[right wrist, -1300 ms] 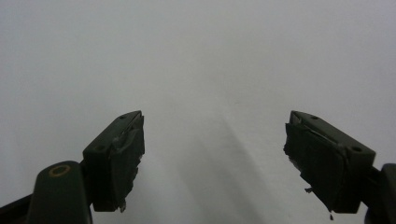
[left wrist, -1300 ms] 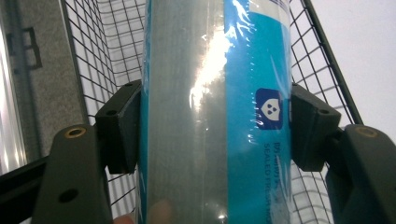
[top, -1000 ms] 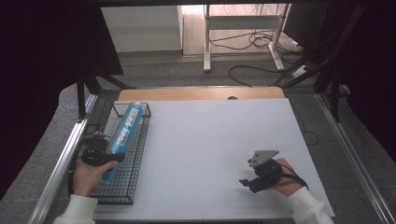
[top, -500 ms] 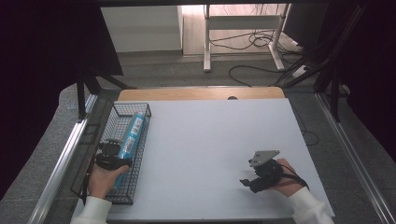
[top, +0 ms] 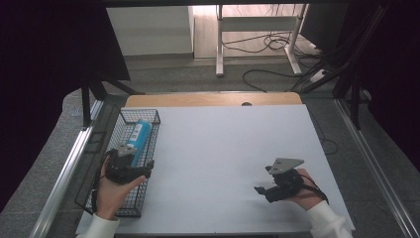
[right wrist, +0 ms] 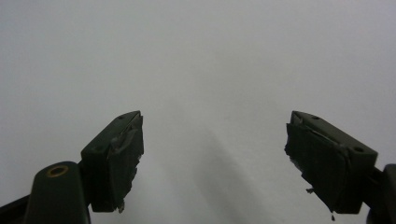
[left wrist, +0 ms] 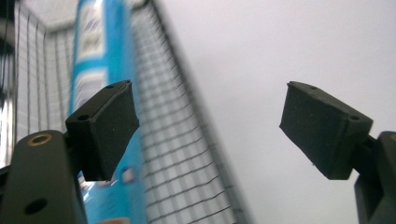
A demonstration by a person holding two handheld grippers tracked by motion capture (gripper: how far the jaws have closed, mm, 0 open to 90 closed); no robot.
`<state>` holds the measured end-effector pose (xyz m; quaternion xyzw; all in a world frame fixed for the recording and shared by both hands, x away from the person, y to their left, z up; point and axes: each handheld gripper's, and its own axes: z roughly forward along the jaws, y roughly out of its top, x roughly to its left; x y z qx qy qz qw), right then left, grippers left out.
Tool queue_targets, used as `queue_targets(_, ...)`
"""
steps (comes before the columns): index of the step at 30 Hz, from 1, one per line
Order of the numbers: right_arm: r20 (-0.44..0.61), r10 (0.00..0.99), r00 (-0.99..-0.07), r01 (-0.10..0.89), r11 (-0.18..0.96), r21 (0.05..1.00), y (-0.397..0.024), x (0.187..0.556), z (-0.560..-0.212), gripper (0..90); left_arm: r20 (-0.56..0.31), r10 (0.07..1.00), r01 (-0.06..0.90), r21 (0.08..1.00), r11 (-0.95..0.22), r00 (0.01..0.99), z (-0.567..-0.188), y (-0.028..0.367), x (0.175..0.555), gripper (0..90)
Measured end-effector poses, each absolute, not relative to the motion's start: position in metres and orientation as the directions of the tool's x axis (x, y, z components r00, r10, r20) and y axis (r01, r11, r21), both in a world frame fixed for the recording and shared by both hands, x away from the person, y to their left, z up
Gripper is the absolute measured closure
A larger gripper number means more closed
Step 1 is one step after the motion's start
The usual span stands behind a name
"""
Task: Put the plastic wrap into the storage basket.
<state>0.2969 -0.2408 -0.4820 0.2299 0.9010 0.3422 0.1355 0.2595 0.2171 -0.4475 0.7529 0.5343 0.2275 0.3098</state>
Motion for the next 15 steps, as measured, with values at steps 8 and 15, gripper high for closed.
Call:
queue_targets(8, -0.079, 0.525, -0.847, 0.321, 0.624, 0.713, -0.238, 0.287, -0.478, 19.5, -0.060, 0.868, 0.602, 0.744, -0.291, 0.494, -0.443, 0.182, 0.240, 18.8)
queue_targets(15, -0.058, 0.544, -0.837, 0.335, 0.594, 0.731, -0.241, 0.286, -0.479, 19.5, -0.131, 0.811, 0.624, 0.712, -0.323, 0.570, -0.462, 0.152, 0.232, 18.2)
